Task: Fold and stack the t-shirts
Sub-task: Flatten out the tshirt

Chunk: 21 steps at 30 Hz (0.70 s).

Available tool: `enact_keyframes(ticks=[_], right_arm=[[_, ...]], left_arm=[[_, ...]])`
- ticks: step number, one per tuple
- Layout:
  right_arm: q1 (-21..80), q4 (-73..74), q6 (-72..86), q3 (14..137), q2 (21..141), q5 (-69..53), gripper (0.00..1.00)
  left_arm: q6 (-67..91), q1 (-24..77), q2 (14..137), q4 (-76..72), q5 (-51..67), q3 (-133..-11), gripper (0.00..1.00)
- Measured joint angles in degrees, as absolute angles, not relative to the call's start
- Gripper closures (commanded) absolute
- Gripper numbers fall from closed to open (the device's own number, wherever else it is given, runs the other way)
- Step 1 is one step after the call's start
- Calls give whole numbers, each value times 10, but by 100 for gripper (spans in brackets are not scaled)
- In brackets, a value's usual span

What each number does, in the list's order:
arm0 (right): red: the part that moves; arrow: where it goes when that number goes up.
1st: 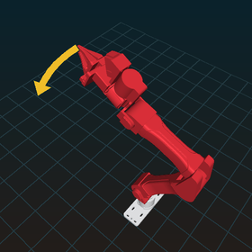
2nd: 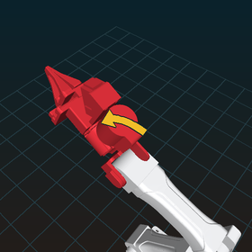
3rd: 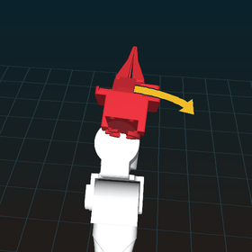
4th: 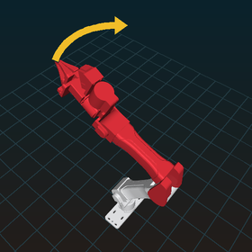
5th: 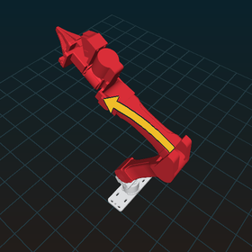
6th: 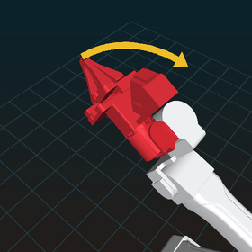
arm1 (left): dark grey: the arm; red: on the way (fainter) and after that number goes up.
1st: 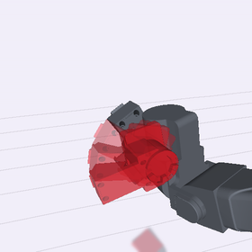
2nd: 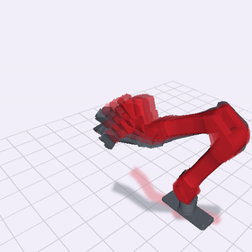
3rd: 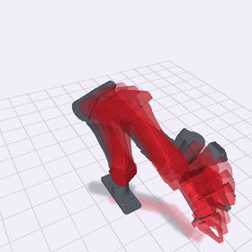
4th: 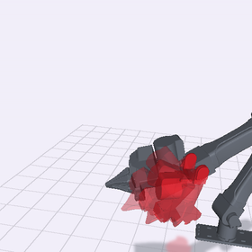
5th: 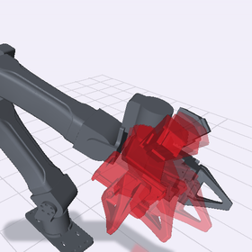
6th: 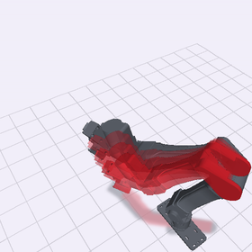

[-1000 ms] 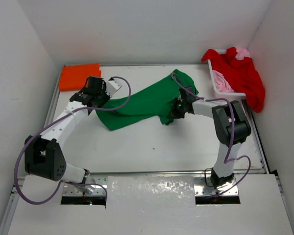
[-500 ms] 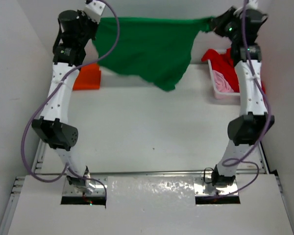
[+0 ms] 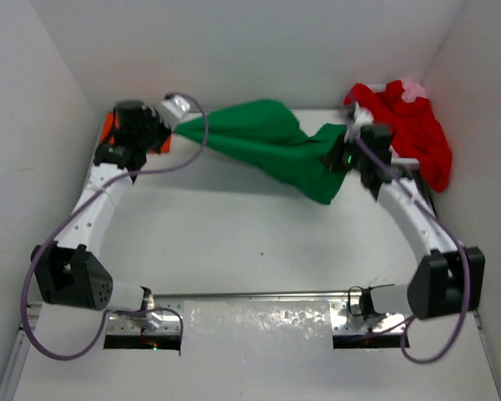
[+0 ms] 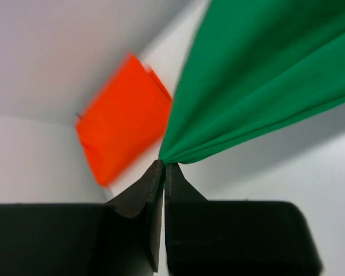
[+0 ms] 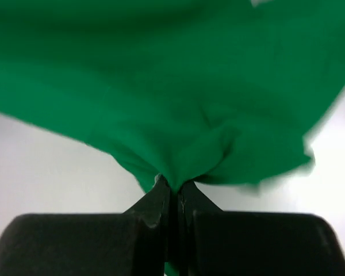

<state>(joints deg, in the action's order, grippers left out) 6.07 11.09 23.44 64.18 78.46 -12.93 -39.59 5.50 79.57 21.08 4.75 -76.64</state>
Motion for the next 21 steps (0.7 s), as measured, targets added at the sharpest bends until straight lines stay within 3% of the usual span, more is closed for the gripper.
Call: enact_keyframes(ticks=[4, 9, 10, 11, 14, 18, 19, 20, 21], right_arm=[[158, 163, 227, 415, 667, -84, 100], [293, 155, 275, 270, 583, -55, 97], [317, 152, 286, 255, 590, -53, 86], [335, 152, 298, 246, 598, -56, 58], [380, 174, 303, 231, 639, -69, 25], [381, 241, 285, 256, 620, -61, 7], [378, 251, 285, 262, 598, -58, 16], [372, 258, 287, 268, 571, -58, 38], [359, 261, 287, 273, 545, -58, 85]], left_arm=[[-431, 53, 730, 254, 46, -614, 100], [-473, 52, 658, 293, 30, -441, 100], [-479, 52, 649, 301, 22, -415, 100], [-483, 51, 642, 305, 12, -392, 100], [-491, 51, 627, 321, -9, -354, 100], [-492, 51, 618, 325, -25, -345, 100], [-492, 51, 617, 324, -27, -345, 100], [-491, 51, 615, 324, -30, -345, 100], [-490, 51, 614, 324, -32, -345, 100]])
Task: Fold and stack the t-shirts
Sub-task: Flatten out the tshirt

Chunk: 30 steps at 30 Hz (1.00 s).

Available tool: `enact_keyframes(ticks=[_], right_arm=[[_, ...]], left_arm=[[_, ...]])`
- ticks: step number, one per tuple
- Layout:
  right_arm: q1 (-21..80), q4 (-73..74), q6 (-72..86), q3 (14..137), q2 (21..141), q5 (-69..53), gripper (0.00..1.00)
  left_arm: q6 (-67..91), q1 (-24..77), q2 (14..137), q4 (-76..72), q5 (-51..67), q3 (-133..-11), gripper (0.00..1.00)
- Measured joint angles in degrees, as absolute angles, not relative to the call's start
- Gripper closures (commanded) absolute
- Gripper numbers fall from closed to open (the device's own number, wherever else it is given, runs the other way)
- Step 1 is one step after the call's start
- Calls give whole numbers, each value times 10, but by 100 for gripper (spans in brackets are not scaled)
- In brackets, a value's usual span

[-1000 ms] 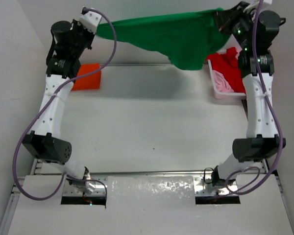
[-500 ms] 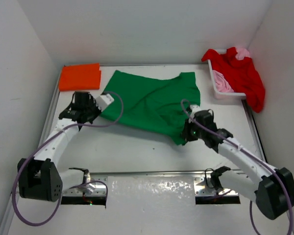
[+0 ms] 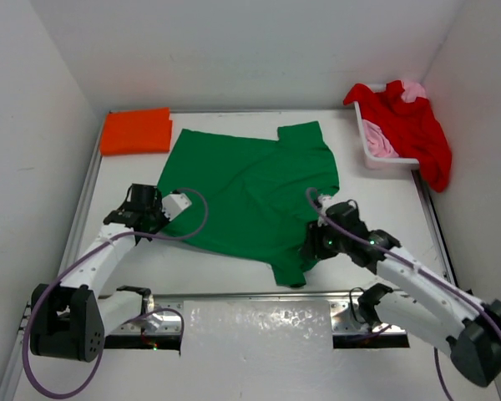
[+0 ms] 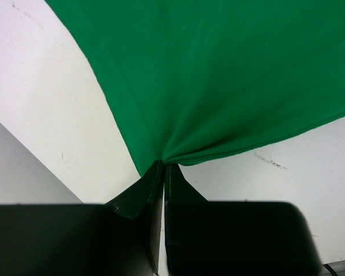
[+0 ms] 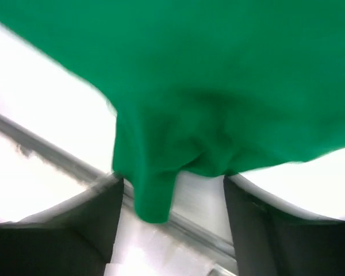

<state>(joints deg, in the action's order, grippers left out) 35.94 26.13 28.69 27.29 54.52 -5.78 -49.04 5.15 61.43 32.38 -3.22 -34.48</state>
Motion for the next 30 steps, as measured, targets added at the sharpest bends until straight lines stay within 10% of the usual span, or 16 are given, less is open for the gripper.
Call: enact_keyframes(ticks=[2, 10, 30], right_arm=[[315, 263, 305, 278, 505, -62, 99], [207, 246, 312, 316, 619, -3, 77], [168, 398, 200, 1062, 1347, 38, 59]], left_arm=[[-490, 51, 614, 323, -36, -345, 100], [-485, 51, 622, 313, -43, -345, 100], [-441, 51, 688, 313, -50, -359, 100]])
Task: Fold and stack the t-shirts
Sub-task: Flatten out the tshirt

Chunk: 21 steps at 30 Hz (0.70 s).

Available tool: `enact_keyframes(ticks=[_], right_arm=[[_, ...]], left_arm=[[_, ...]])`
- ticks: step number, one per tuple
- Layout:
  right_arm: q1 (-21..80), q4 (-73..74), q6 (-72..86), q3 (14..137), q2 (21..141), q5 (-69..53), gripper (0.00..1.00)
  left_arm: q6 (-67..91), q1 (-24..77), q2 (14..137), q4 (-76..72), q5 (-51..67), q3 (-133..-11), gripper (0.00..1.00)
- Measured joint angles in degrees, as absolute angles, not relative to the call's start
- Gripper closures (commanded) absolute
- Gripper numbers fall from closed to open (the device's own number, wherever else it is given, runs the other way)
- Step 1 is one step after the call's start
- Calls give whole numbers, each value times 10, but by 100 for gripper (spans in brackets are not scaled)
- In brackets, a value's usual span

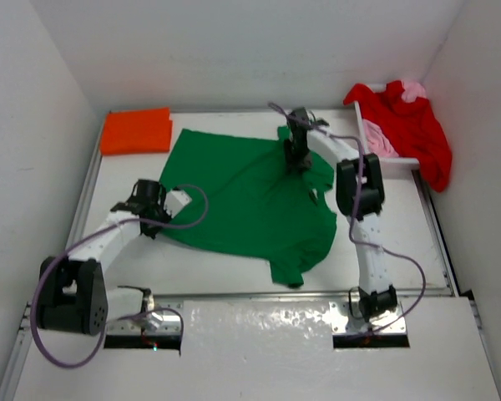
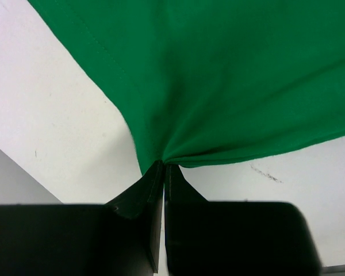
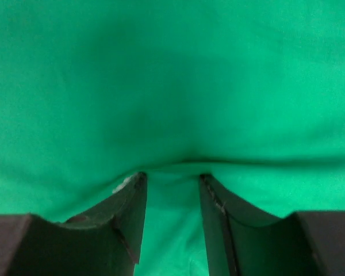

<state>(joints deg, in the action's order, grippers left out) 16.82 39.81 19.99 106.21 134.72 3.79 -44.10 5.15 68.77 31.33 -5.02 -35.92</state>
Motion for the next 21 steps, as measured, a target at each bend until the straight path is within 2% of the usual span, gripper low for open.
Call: enact_keyframes(ticks=[3, 5, 6, 8, 9, 12, 14, 15, 17, 21], right_arm=[[164, 489, 195, 1298, 1475, 26, 59], [156, 470, 211, 1411, 1541, 5, 60], [151, 436, 226, 1404, 1544, -6, 60], [134, 362, 267, 1360, 1529, -43, 50], [126, 341, 284, 1359, 1531, -59, 50], [106, 289, 309, 1399, 1559, -93, 33], [97, 235, 313, 1344, 1535, -100, 28], [93, 218, 312, 1307, 1514, -104, 17], [90, 230, 297, 1266, 1476, -102, 2], [90, 278, 247, 1248, 1384, -85, 1]], left_arm=[[-435, 51, 720, 313, -54, -378, 100], [-430, 51, 745, 312, -53, -395, 100], [-427, 51, 758, 312, -53, -403, 100], [-419, 51, 787, 312, -51, -425, 100], [-416, 51, 796, 312, -50, -433, 100], [-409, 51, 811, 310, -48, -449, 100], [-406, 51, 812, 308, -46, -451, 100], [-406, 51, 812, 307, -44, -451, 100], [-404, 51, 812, 307, -43, -451, 100], [-402, 51, 811, 307, -36, -451, 100]])
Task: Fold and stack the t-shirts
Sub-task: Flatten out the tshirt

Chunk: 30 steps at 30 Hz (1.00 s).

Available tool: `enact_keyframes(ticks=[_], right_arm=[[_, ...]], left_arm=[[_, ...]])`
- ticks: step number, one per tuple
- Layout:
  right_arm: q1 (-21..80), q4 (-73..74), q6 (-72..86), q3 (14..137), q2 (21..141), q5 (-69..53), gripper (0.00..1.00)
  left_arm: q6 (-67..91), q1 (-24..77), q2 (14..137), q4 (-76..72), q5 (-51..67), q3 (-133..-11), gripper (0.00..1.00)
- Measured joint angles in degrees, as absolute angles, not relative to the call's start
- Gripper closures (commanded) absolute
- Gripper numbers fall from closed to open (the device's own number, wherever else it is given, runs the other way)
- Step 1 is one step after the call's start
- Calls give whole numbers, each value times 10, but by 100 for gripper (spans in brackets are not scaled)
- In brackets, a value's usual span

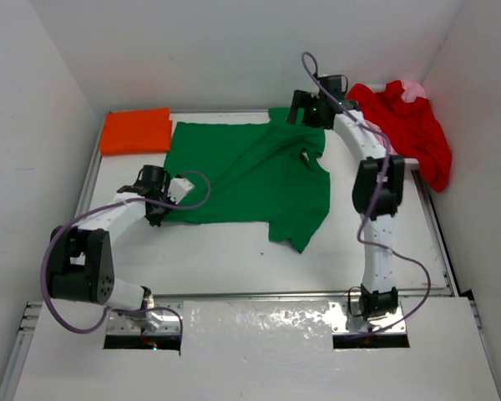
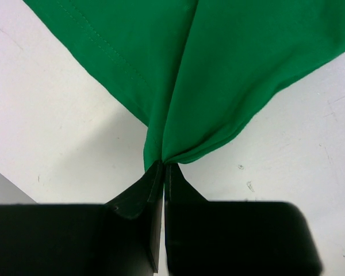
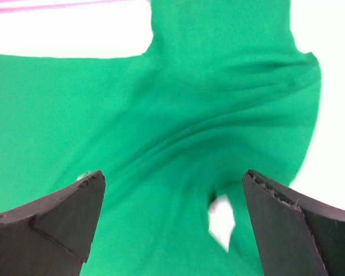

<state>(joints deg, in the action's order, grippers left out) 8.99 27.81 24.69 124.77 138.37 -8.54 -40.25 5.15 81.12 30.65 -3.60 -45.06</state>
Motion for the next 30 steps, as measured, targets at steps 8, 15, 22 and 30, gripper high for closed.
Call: enact_keyframes(ticks=[8, 15, 22, 30], right_arm=[[96, 234, 216, 830, 890, 3, 1], [111, 183, 297, 437, 757, -25, 46], [176, 155, 414, 287, 743, -45, 37], [194, 39, 503, 252, 757, -45, 40]], left_arm=[[-402, 51, 783, 302, -29, -450, 100], [-400, 52, 748, 292, -21, -442, 100], [-400, 53, 725, 290, -15, -428, 100], [-400, 53, 712, 284, -11, -419, 100]])
